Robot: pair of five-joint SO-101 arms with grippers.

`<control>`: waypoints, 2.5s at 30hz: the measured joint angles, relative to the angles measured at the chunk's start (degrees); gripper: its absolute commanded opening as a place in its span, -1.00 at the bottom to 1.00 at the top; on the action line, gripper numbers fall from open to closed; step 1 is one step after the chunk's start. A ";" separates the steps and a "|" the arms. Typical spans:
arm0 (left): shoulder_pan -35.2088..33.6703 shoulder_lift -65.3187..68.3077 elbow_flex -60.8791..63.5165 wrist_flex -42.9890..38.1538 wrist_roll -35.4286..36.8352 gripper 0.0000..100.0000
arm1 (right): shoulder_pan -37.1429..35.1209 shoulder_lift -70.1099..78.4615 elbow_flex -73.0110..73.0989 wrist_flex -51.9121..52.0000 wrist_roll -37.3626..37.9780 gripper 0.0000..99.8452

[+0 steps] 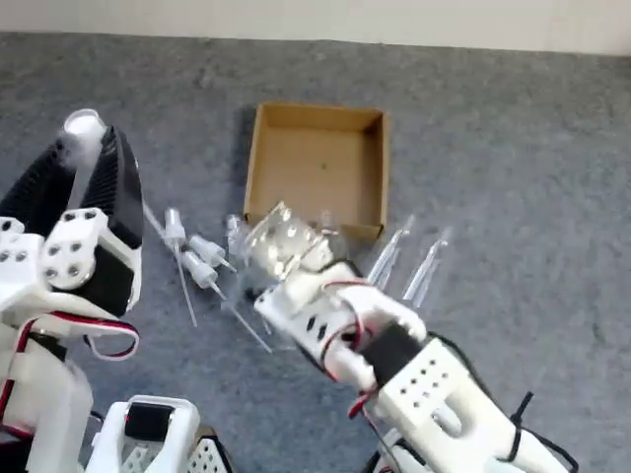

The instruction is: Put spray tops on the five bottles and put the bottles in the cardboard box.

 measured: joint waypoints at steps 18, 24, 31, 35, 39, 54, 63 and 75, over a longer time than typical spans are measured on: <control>0.00 0.09 11.60 -10.90 2.02 -0.99 | -3.52 -12.48 5.89 -0.79 0.00 -0.99; 0.00 0.09 11.34 -11.08 2.02 -0.99 | -3.52 -12.48 5.89 -0.79 0.00 -0.99; 1.49 0.00 6.95 -6.59 2.02 -0.99 | -3.52 -12.48 5.89 -0.79 0.00 -0.99; 5.80 0.00 6.77 -2.37 2.02 -0.99 | -3.52 -12.48 5.89 -0.79 0.00 -0.99; 8.09 0.00 6.77 -1.05 2.02 -0.99 | -3.52 -12.48 5.89 -0.79 0.00 -0.99; 12.84 0.53 24.88 -1.05 2.29 -0.99 | -2.20 -12.84 5.98 0.09 -0.09 -0.99; 17.58 -0.44 30.86 -1.49 2.29 -0.99 | 3.52 -12.66 11.78 -12.04 -6.77 -0.99; 17.49 -3.60 35.96 -1.58 -0.44 -0.99 | 4.22 -12.57 11.87 -12.84 -7.38 -0.99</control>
